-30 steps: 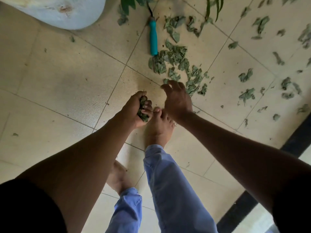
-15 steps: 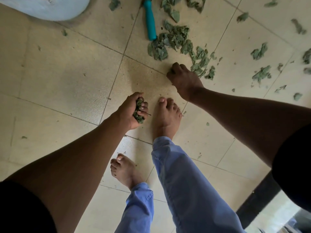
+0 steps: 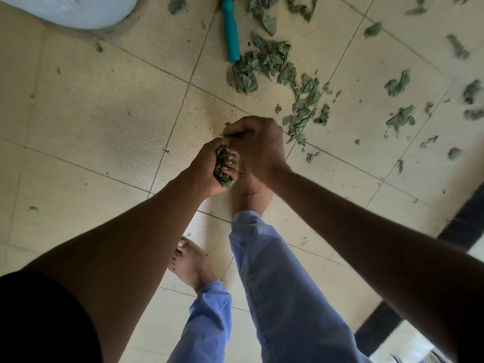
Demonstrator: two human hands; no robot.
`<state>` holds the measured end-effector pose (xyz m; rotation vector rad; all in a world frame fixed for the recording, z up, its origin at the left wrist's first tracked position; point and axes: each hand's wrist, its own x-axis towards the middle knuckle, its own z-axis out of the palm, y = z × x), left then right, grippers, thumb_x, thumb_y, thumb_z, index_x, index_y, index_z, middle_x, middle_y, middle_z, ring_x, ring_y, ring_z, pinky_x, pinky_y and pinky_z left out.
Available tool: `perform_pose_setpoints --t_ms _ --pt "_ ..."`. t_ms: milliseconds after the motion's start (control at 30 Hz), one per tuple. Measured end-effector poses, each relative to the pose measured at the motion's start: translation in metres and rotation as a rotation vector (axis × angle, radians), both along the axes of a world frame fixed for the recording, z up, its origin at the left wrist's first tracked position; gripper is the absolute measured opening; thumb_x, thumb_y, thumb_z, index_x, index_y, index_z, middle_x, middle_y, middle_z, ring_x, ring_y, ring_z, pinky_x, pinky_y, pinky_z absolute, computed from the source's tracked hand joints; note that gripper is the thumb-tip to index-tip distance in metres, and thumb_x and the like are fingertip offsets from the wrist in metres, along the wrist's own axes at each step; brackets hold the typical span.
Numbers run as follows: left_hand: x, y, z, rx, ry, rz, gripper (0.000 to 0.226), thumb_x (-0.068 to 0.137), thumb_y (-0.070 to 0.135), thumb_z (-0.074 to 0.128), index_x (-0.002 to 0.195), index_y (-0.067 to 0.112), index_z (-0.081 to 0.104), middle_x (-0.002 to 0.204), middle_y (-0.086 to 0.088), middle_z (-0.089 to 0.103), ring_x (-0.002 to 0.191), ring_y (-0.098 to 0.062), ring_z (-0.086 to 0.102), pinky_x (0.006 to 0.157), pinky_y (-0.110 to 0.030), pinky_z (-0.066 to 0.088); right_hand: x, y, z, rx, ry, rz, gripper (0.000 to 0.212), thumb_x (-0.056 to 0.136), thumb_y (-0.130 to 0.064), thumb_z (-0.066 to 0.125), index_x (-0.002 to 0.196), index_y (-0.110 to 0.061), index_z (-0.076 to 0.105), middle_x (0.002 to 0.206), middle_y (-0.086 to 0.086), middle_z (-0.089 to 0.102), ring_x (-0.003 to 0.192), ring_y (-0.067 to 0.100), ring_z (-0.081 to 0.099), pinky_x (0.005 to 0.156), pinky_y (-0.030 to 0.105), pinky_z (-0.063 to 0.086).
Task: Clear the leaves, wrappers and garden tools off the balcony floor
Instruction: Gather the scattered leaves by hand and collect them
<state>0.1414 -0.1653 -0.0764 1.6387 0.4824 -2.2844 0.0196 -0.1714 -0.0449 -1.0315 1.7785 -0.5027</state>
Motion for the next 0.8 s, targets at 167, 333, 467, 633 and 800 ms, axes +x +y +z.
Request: perform_pose_setpoints --t_ms 167,333,467,633,800 --pt "-0.004 -0.002 -0.004 -0.065 0.021 0.002 0.056 0.101 0.034 0.042 0.058 0.017 0.073 0.063 -0.001 0.07 0.062 -0.016 0.071 0.056 -0.022 0.055 0.017 0.027 -0.003 -0.114 0.246 0.195 0.026 0.081 -0.013 0.066 0.09 -0.033 0.08 0.087 -0.014 0.075 0.081 0.007 0.065 0.076 0.025 0.05" --pt "0.003 0.003 -0.008 -0.047 0.002 -0.033 0.046 0.097 0.048 0.05 0.076 0.015 0.074 0.079 -0.006 0.071 0.078 -0.022 0.073 0.068 -0.03 0.059 0.011 0.036 -0.018 0.086 0.372 0.481 0.028 0.096 -0.043 0.043 0.112 -0.042 0.065 0.106 -0.009 0.063 0.09 0.018 0.056 0.082 0.04 0.053" --pt "-0.001 0.003 -0.009 -0.022 -0.046 -0.076 0.042 0.097 0.052 0.052 0.101 0.015 0.071 0.106 -0.009 0.068 0.1 -0.024 0.068 0.088 -0.034 0.052 0.007 0.028 -0.01 0.035 0.339 0.65 0.03 0.101 -0.036 0.039 0.107 -0.03 0.067 0.105 -0.002 0.061 0.095 0.02 0.056 0.086 0.041 0.053" --pt "-0.014 -0.004 -0.007 -0.063 -0.129 -0.099 0.056 0.1 0.048 0.046 0.128 0.005 0.068 0.128 -0.019 0.067 0.121 -0.033 0.064 0.108 -0.041 0.045 -0.01 0.017 0.012 -0.188 0.117 0.626 0.026 0.097 -0.014 0.053 0.119 -0.01 0.066 0.096 0.007 0.072 0.084 0.025 0.066 0.075 0.037 0.052" --pt "-0.017 -0.014 -0.01 -0.026 -0.051 -0.025 0.037 0.101 0.038 0.051 0.068 0.023 0.048 0.048 0.008 0.049 0.037 -0.005 0.041 0.036 -0.015 0.027 -0.046 0.018 -0.006 -0.181 0.281 0.322 0.032 0.092 -0.004 0.056 0.121 -0.011 0.067 0.119 0.005 0.07 0.099 0.019 0.068 0.079 0.028 0.056"
